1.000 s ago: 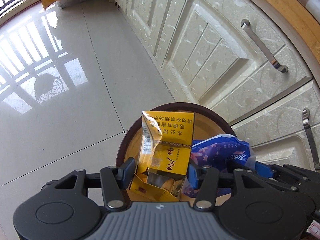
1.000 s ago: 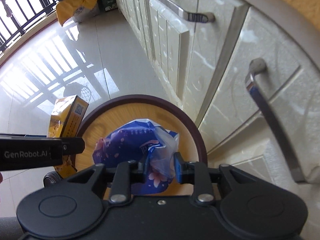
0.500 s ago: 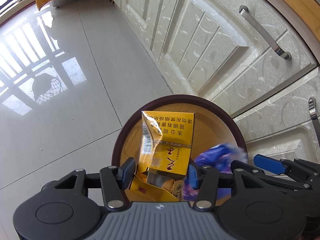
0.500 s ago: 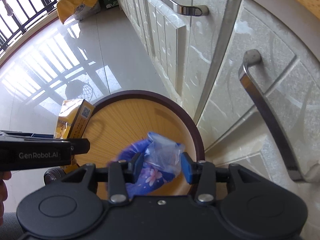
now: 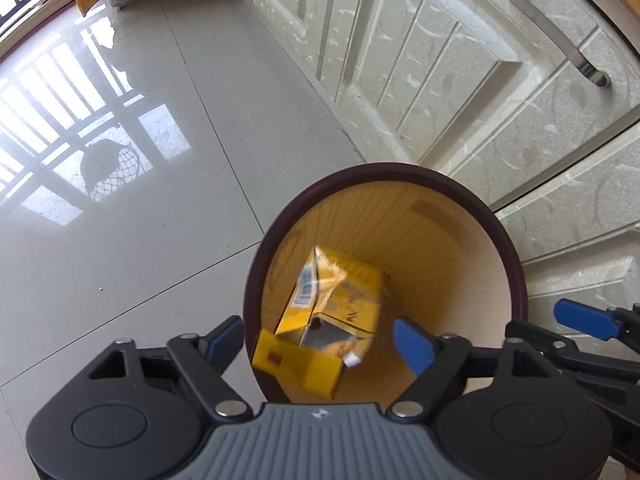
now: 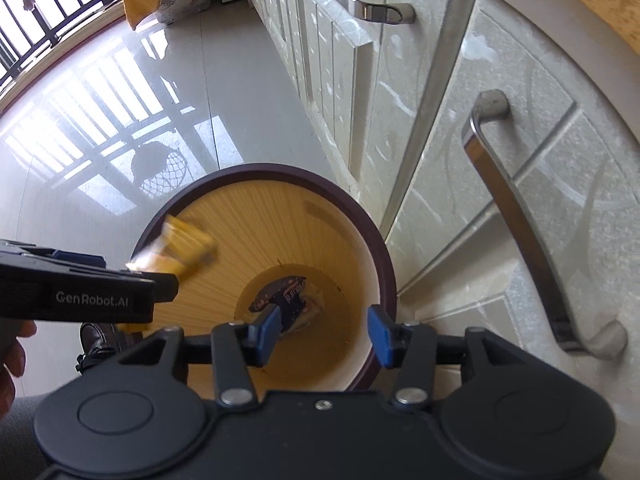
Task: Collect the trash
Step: 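Open both tools to drop the blue bag and yellow box into the wastebasket, then move both tools back toward the remaining trash on the cloth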
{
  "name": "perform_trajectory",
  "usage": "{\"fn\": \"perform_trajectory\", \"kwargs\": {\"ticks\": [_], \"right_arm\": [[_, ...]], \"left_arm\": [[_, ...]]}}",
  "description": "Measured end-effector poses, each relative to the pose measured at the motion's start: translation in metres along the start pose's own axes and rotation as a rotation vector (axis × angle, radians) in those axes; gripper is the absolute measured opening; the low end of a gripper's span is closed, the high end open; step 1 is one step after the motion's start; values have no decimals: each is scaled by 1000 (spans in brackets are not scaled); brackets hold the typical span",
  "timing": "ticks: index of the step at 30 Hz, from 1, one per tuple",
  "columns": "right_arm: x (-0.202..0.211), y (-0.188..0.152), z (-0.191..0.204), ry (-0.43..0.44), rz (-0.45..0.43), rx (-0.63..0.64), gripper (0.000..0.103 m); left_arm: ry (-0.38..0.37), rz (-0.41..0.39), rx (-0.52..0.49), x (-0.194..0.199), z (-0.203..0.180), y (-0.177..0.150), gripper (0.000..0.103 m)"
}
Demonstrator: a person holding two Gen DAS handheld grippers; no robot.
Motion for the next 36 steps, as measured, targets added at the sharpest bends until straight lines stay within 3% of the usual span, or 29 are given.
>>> {"fn": "perform_trajectory", "kwargs": {"ticks": [9,22,31,36], "right_arm": [[11,0,-5,2,-11,15,62],[42,-14,-16,-14,-61,23,96],[62,-23,-15,-30,-87,35,101],[90,-26,-7,21,-113,29,103]], "left_arm": [[31,34,-40,2,6,-9,89],[57,-30,-60,36,10,-27,103],[90,-51,-49,59,18,-46,103],[103,-90,-22,84,21,-51,103]]}}
Point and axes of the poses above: each gripper's, at about its wrist camera, not at the fingertips, and x roughly against the way its jaws point, z to its left, y to its top, the point moved 5 cm from there along -x, roughly the way its jaws point, and after that the axes turned 11 degrees about -x, right-handed, at the moved point
